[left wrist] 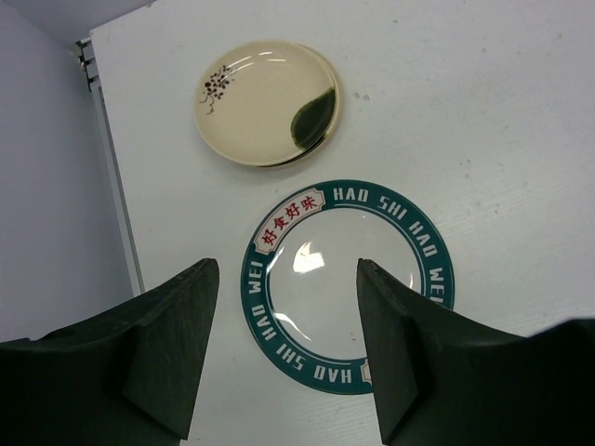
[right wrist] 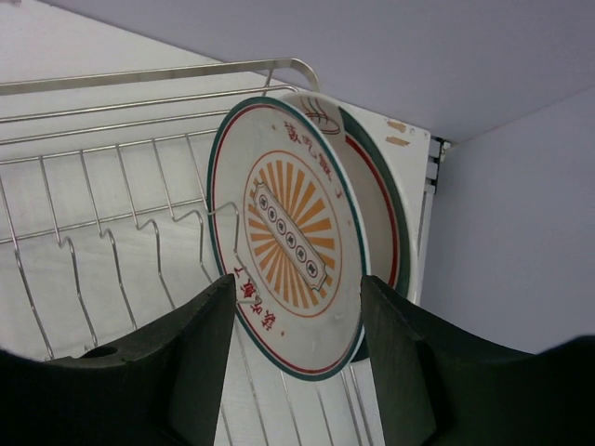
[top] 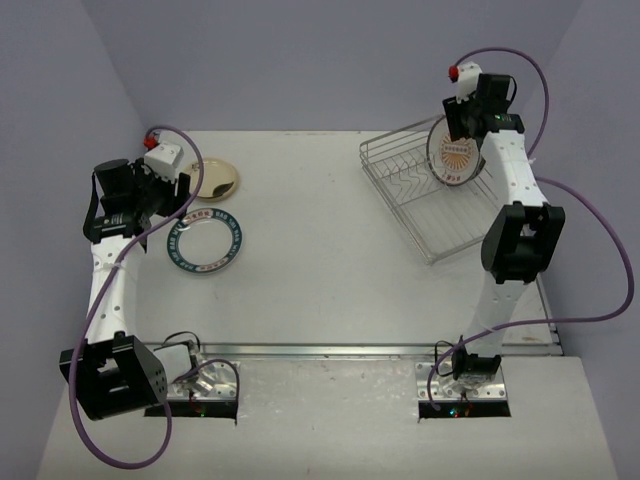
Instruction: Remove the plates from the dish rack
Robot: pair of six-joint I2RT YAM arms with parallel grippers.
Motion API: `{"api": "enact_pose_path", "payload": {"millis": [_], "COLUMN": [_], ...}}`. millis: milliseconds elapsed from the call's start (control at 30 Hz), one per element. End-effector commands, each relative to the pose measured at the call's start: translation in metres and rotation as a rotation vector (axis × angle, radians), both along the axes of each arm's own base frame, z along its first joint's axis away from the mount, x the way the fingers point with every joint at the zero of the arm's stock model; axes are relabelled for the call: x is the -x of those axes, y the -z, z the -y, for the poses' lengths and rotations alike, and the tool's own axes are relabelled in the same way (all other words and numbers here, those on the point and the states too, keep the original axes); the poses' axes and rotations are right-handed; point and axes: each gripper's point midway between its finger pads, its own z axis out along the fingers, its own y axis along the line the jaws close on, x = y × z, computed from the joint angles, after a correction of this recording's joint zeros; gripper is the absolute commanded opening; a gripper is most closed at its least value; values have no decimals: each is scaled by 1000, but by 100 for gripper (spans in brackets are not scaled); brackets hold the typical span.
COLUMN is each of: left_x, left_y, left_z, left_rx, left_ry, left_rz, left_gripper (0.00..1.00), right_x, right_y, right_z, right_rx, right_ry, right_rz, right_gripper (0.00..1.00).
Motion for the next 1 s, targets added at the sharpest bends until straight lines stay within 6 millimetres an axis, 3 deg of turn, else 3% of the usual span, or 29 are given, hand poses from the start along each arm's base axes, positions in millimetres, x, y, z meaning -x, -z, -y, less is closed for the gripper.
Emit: {"api": "enact_pose_path", "payload": {"millis": [0,367,967], "left_x": [-6,-8,-8], "left_y": [-8,-11,-7], "left_z": [2,6,7], "left_rx": [-13,7,16], "left_ry": [13,21,18], "left_rz": [43,41,26], "left_gripper": [59,59,59], "right_x": [-13,-20,-24], "right_y": [-43,-11,45], "right_z": [26,36,33], "right_rx": [47,25,16], "right_ry": [51,26,-3], "right_rz": [119,67,-35], "right_gripper": [56,53,42]}}
